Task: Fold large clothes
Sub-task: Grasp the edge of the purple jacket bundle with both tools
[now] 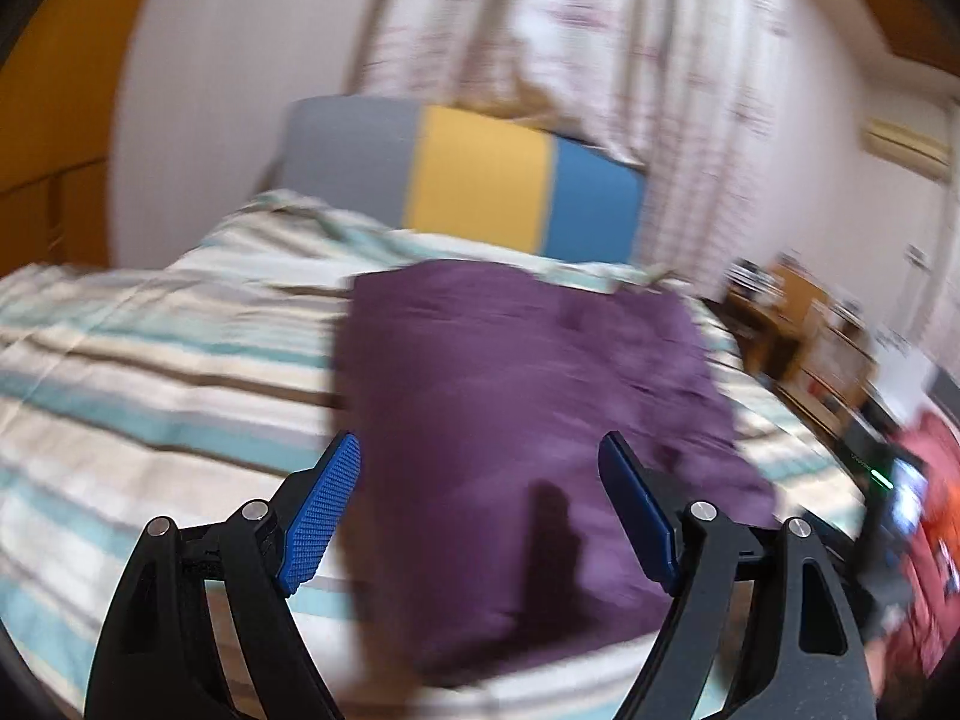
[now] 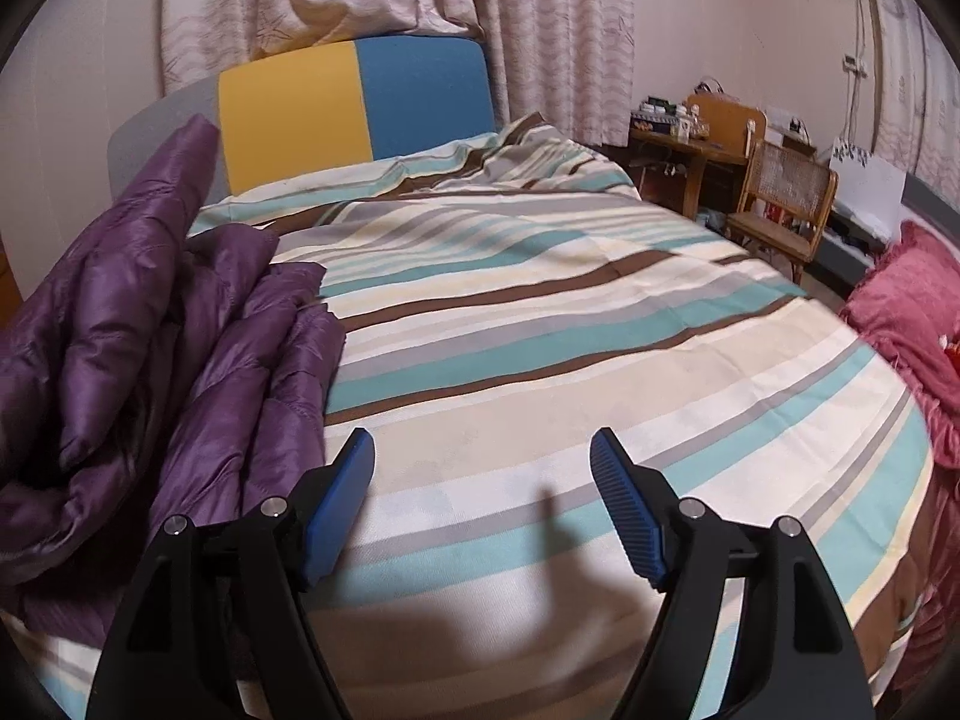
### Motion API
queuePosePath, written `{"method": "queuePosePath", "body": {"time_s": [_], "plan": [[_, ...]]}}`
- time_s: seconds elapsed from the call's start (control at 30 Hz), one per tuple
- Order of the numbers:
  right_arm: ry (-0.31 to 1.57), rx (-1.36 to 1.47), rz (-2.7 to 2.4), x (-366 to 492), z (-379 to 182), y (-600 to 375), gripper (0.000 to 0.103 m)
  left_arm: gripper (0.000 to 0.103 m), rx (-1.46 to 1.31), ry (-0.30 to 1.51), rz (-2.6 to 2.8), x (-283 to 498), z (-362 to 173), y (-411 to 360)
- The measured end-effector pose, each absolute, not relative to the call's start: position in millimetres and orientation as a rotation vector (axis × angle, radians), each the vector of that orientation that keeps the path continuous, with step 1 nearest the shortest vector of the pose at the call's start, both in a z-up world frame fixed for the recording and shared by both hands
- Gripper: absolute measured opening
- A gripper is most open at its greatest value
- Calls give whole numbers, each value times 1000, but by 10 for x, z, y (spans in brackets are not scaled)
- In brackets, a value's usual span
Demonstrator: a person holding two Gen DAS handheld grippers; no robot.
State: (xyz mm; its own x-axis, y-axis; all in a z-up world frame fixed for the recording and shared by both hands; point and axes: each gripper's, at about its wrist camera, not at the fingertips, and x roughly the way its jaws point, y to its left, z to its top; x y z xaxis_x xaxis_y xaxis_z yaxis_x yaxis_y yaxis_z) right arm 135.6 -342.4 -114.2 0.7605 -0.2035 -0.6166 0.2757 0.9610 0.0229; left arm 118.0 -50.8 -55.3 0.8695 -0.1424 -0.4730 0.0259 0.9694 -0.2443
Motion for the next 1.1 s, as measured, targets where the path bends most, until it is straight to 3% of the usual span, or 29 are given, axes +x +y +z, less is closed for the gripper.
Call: {"method": "queuePosePath", "body": {"time_s": [0.2, 0.4, 0.67, 0.87, 1.1], "plan": [[641, 91, -226, 1260, -965, -3359, 74, 81, -314, 572, 93, 1596, -569, -77], [532, 124, -143, 1295, -382, -3177, 74, 81, -250, 644, 117, 2035, -485, -105], [486, 109, 84, 2068, 218, -2284, 75, 81, -256, 729, 205, 2403, -559, -60], [563, 110, 124, 2795, 56, -1941, 74, 81, -211, 744, 168, 2421, -686, -242], [609, 44, 88, 2926, -451, -2125, 73, 81, -106, 689, 132, 2410, -698, -509]]}}
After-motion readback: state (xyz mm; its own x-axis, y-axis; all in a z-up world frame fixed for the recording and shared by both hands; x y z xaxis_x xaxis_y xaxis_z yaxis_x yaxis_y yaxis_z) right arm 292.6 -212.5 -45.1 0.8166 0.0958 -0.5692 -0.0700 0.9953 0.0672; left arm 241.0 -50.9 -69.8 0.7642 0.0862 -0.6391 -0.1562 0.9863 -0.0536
